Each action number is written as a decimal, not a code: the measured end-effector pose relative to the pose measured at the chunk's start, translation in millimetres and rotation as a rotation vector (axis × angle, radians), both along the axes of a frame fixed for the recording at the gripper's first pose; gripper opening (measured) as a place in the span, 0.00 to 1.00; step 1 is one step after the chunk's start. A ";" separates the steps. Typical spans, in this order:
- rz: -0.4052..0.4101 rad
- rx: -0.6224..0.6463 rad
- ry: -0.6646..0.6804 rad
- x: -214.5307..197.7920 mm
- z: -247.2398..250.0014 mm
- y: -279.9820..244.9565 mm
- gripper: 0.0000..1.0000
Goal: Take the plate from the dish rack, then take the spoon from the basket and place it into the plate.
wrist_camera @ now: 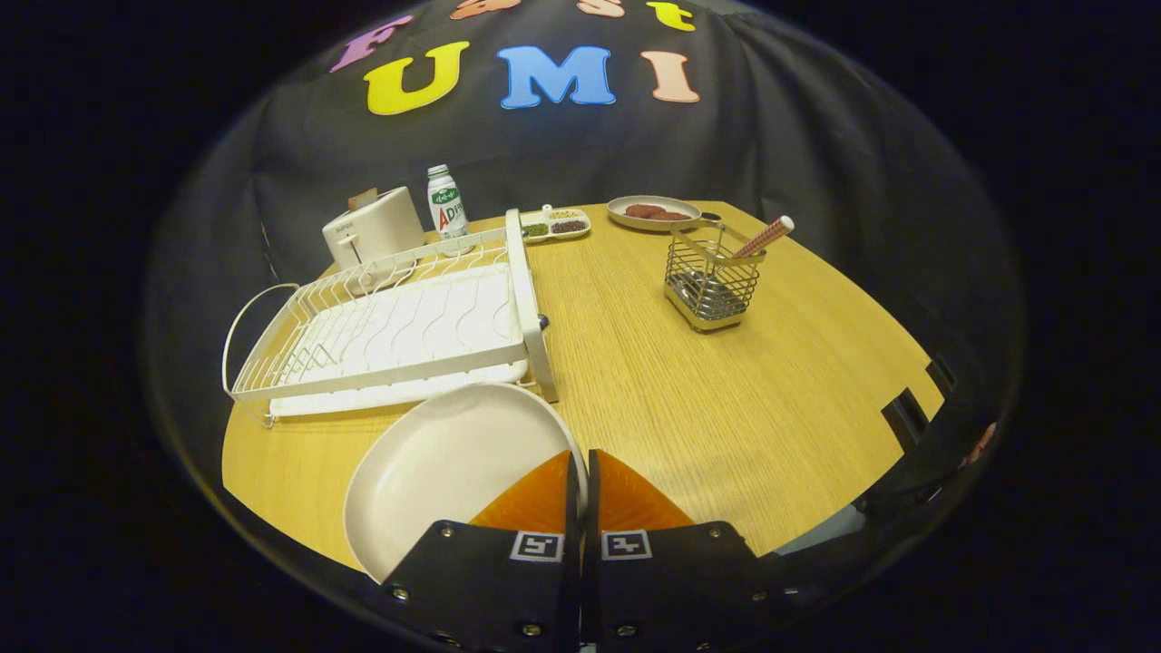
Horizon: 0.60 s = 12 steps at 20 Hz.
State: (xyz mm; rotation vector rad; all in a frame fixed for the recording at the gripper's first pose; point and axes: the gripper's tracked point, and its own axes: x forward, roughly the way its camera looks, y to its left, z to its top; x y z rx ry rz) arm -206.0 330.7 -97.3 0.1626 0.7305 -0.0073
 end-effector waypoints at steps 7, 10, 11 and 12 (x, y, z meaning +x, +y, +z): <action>0.030 -0.006 0.055 0.2 -32.6 -0.7 0.02; 0.046 -0.027 0.034 -2.1 -21.6 -4.5 0.21; 0.047 -0.047 0.019 -1.0 -15.3 -10.0 0.36; 0.049 -0.056 0.001 -0.1 -7.4 -13.9 0.37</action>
